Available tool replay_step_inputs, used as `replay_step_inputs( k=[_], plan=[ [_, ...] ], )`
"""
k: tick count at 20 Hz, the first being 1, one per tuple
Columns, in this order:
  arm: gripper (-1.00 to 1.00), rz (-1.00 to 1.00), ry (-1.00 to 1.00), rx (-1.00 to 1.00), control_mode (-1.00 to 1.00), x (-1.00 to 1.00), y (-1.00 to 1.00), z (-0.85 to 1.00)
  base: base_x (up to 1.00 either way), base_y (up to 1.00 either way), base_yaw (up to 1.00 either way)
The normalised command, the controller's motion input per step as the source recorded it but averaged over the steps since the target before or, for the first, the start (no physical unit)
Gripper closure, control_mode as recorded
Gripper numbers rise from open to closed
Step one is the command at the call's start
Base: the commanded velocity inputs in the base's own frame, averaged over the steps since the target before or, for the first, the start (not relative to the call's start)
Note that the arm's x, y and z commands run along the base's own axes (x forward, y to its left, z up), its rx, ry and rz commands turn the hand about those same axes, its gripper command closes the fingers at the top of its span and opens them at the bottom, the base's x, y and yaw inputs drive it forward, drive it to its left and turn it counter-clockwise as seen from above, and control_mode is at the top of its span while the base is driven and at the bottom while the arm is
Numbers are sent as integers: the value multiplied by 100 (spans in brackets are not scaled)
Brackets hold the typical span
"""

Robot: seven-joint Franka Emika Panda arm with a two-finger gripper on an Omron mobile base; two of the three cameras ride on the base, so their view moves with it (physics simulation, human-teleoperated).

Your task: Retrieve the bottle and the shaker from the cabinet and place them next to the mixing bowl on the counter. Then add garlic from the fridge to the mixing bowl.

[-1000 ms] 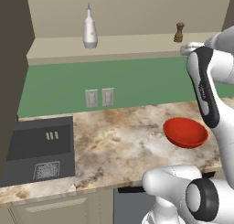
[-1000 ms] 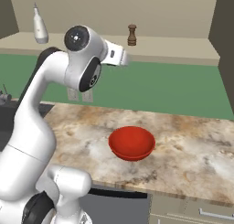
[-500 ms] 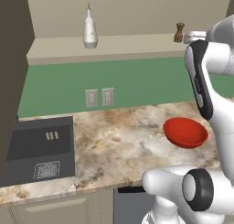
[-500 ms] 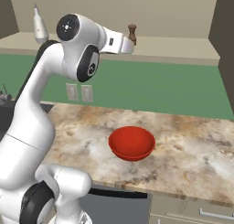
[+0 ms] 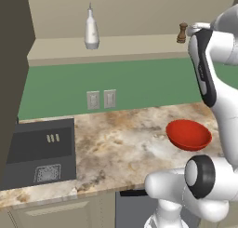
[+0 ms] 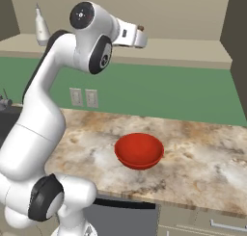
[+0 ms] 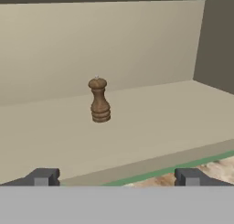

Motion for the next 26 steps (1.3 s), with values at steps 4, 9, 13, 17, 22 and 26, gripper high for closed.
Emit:
replay_step_inputs(
  k=[4,9,13,17,22,26],
  plan=[
    [-100,1,0,1,-100,45,0,0,0,0,0],
    [-100,4,0,0,-100,35,1,-4,0,0,0],
    [-100,5,0,0,-100,32,2,-12,0,0,0],
    [-100,5,0,0,-100,22,6,-20,0,0,0],
    [-100,3,-1,0,-100,25,6,-13,0,0,0],
    [-100,0,-7,-1,-100,9,0,0,0,0,0]
  ],
)
